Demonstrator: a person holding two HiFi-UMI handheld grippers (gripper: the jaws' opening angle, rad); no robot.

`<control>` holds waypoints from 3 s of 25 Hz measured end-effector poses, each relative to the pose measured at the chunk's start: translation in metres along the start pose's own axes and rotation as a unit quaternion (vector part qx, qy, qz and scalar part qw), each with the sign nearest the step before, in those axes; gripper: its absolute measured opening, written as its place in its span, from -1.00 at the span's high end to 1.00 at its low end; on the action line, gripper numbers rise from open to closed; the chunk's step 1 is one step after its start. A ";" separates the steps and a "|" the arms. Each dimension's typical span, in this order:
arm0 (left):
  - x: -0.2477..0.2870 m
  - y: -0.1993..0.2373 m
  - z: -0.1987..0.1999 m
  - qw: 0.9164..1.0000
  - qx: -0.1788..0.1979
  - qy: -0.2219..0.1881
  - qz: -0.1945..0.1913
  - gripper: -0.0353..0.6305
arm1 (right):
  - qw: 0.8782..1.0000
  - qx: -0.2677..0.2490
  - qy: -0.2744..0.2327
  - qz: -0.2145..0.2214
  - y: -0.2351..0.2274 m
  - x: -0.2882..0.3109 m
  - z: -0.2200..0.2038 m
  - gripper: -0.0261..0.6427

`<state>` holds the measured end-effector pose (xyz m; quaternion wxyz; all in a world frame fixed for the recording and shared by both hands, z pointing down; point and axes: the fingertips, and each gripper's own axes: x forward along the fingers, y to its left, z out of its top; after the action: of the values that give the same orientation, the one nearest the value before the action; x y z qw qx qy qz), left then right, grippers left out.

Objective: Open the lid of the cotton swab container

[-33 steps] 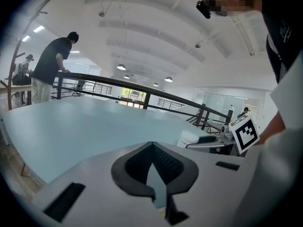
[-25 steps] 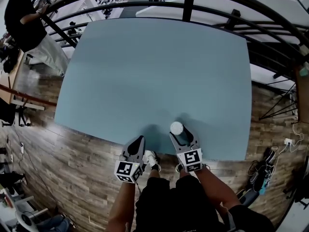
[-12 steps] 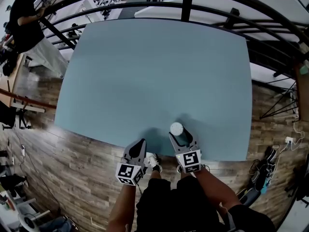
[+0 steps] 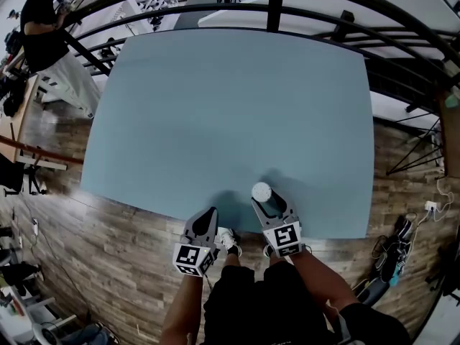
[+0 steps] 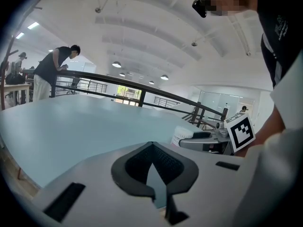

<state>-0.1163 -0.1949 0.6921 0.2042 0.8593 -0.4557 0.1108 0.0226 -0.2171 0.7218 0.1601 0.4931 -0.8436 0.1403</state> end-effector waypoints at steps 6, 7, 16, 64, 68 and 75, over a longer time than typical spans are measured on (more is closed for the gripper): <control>0.002 -0.008 0.013 1.000 0.013 -0.011 -0.008 0.88 | 1.000 0.012 -0.013 0.024 0.003 -0.012 0.021 0.23; 0.001 -0.009 0.017 1.000 0.015 -0.013 -0.009 0.88 | 0.999 0.013 -0.017 0.026 0.004 -0.015 0.026 0.23; -0.006 -0.027 0.068 0.998 0.041 -0.051 -0.024 0.88 | 0.997 -0.024 -0.053 0.049 0.014 -0.045 0.083 0.24; -0.021 -0.132 0.116 0.730 0.677 0.014 -0.093 0.46 | 0.981 -0.140 -0.022 0.136 0.059 -0.077 0.128 0.25; -0.020 -0.135 0.113 0.727 0.678 0.021 -0.104 0.45 | 0.979 -0.153 -0.021 0.137 0.059 -0.078 0.130 0.25; -0.025 -0.134 0.119 0.723 0.683 0.027 -0.099 0.39 | 0.971 -0.194 -0.023 0.136 0.065 -0.077 0.136 0.28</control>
<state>-0.0186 -0.1634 0.5433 -0.4157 0.8028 -0.1636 0.3948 -0.0165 -0.1794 0.5618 0.2129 0.3364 -0.9172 -0.0171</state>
